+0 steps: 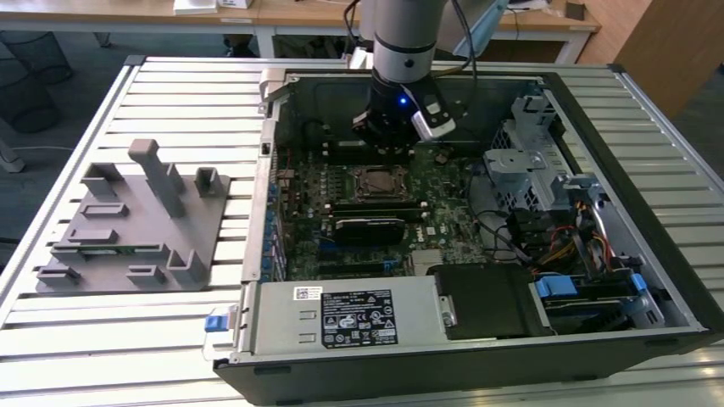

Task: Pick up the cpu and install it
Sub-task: 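Install the first cpu locking lever, then install the second cpu locking lever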

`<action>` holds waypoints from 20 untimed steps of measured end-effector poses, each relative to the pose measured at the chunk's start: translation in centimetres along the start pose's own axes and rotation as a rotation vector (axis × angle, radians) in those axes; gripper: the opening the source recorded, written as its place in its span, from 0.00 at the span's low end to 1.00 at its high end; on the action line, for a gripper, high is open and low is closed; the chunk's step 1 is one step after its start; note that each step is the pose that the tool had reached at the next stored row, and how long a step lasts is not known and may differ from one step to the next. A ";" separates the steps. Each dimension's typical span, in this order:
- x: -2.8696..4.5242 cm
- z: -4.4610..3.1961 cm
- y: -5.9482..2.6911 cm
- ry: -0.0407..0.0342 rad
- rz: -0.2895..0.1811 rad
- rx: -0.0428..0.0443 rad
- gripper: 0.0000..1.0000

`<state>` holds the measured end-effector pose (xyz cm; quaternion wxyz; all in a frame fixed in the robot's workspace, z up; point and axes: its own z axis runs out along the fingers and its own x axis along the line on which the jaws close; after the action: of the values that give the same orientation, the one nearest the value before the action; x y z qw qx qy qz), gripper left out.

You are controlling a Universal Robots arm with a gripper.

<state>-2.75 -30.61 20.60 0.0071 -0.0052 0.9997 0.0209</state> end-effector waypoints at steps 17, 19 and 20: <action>0.01 -0.03 -0.82 0.0000 0.000 0.0000 0.11; 0.01 -0.04 -0.95 0.0000 0.000 -0.0001 0.11; 0.01 -0.04 -1.02 0.0000 0.000 0.0000 0.11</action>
<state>-2.75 -31.63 20.60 0.0071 -0.0051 0.9997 0.0209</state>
